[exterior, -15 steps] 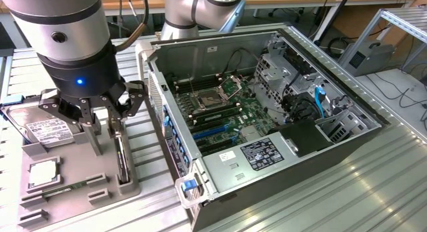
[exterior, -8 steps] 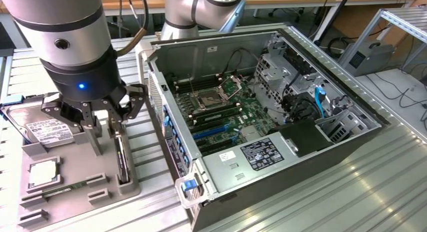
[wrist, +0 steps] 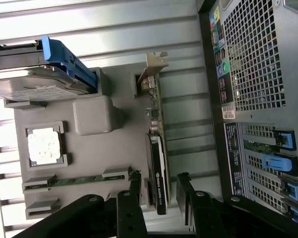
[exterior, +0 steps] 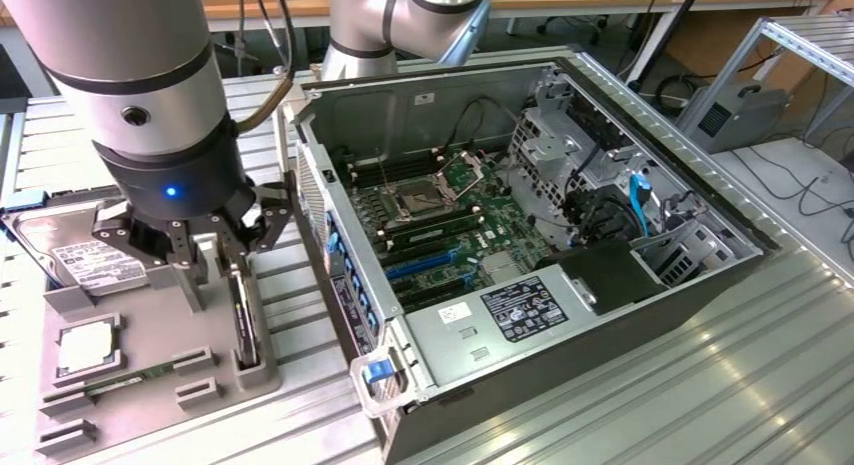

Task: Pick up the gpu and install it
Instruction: 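Pick up the gpu and move the gpu toward the slot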

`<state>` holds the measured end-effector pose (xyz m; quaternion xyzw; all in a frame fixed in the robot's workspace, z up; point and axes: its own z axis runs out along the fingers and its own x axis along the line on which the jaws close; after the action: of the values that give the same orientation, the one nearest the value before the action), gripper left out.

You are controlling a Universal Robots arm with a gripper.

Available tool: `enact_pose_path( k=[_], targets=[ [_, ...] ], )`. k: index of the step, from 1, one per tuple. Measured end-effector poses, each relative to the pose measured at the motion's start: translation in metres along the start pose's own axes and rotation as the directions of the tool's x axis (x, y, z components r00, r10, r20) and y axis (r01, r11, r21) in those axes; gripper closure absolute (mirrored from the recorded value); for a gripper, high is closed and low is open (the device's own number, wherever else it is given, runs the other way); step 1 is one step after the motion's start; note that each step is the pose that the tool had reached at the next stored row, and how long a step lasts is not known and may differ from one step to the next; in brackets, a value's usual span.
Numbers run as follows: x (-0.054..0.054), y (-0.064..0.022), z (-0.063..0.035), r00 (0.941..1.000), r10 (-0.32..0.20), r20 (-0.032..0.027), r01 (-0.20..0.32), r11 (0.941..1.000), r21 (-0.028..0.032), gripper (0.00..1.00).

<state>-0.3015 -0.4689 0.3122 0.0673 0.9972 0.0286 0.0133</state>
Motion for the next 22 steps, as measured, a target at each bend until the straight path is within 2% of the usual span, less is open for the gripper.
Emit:
enact_pose_path(
  k=[6, 14, 16, 19, 22],
  targets=[
    [0.0, -0.0003, 0.0122, 1.0, 0.0, 0.0, 0.0, 1.0, 0.0001, 0.58],
    [0.0, -0.0003, 0.0126, 1.0, 0.0, 0.0006, 0.0, 1.0, 0.0049, 0.57],
    [0.0, -0.0003, 0.0126, 1.0, 0.0, 0.0006, 0.0, 1.0, 0.005, 0.44],
    [0.0, -0.0004, 0.0155, 1.0, 0.0, 0.0006, 0.0, 1.0, 0.005, 0.44],
    [0.001, -0.001, 0.0239, 1.0, 0.0, 0.0006, 0.0, 1.0, 0.005, 0.44]
  ],
)
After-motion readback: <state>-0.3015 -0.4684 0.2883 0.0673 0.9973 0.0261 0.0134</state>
